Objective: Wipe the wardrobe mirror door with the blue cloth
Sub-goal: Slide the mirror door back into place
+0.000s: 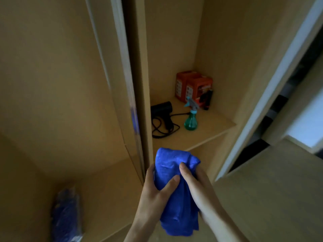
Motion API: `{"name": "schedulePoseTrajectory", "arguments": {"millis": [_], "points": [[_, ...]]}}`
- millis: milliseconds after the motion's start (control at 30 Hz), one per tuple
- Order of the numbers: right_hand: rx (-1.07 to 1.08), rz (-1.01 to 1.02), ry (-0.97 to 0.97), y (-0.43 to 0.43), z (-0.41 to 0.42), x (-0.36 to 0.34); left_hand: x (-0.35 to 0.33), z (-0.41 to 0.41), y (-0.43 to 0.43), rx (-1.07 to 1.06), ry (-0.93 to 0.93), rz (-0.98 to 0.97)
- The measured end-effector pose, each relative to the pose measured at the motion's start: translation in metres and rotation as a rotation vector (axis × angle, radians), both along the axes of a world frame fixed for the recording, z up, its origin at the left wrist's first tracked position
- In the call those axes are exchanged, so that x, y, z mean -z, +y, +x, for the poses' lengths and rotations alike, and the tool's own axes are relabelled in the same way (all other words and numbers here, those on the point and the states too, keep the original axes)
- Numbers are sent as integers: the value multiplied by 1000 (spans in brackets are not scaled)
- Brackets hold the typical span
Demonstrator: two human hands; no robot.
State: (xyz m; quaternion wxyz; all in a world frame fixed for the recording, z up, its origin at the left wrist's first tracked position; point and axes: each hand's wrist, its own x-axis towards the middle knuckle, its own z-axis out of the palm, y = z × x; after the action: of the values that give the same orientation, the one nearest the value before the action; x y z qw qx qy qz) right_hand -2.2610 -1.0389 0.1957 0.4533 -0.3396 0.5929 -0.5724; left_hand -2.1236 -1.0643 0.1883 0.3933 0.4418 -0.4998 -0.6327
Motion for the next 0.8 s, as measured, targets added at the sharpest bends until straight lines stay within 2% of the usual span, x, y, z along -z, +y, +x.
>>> {"name": "schedulePoseTrajectory", "arguments": {"millis": [167,367,600,800], "points": [[151,102,-17,40,-17,17,24,-20,24,203,-51,86],[335,115,-68,94,-47,27,35,-61,47,485,-112,126],[569,114,-154,176,-87,38,42,-121,104,674,-316,-63],[754,61,-311,266,-111,38,39,-168,180,848,-292,-83]]}}
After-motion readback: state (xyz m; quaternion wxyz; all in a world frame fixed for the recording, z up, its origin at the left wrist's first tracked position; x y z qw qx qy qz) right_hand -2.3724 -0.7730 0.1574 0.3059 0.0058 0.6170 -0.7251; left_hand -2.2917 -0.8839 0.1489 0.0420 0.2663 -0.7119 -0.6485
